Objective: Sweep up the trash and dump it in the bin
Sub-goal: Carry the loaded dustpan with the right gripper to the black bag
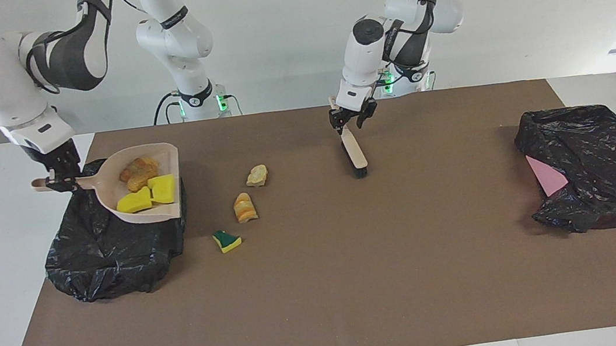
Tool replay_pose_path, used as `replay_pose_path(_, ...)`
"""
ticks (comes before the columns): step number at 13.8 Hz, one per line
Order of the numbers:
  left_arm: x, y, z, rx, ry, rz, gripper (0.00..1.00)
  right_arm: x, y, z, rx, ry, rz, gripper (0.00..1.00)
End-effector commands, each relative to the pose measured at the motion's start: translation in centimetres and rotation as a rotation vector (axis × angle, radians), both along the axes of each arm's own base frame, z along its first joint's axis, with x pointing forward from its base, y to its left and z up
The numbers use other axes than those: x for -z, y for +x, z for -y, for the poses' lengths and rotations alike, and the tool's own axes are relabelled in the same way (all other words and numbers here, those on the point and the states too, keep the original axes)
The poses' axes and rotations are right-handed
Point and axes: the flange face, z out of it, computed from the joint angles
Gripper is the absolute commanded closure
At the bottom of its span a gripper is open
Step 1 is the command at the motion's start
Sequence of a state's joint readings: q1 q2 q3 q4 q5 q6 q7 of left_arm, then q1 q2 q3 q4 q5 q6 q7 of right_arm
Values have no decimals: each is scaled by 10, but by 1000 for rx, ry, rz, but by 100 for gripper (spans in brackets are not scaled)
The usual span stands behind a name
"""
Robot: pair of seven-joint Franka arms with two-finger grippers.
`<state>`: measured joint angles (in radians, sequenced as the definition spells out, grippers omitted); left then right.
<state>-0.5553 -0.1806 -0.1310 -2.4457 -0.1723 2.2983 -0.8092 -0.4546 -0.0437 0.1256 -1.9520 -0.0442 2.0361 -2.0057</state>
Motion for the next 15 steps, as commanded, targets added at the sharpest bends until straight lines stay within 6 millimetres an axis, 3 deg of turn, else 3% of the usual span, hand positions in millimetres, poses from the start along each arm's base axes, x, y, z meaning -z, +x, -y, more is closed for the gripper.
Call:
replay_pose_path(1,-24,48,-34,-7,-9,35,0,9,-19,29,-20,-51,12,100)
replay_pose_path(4,-45,91,-85,24,-27,94,0,8,-20,38,-49,-177,1,100)
replay_pose_path(9,-84,166,-161,121,-33,89,0,6,-17,30,4,-325,-10,100)
replay_pose_path(11,-104,186,-183,126,-39,90,0,-2,-12,3,7,-411,-6,100)
replay_pose_path(15,-134,213,-208,197,68,85,0,4,-36,-38,23,-543,14,100)
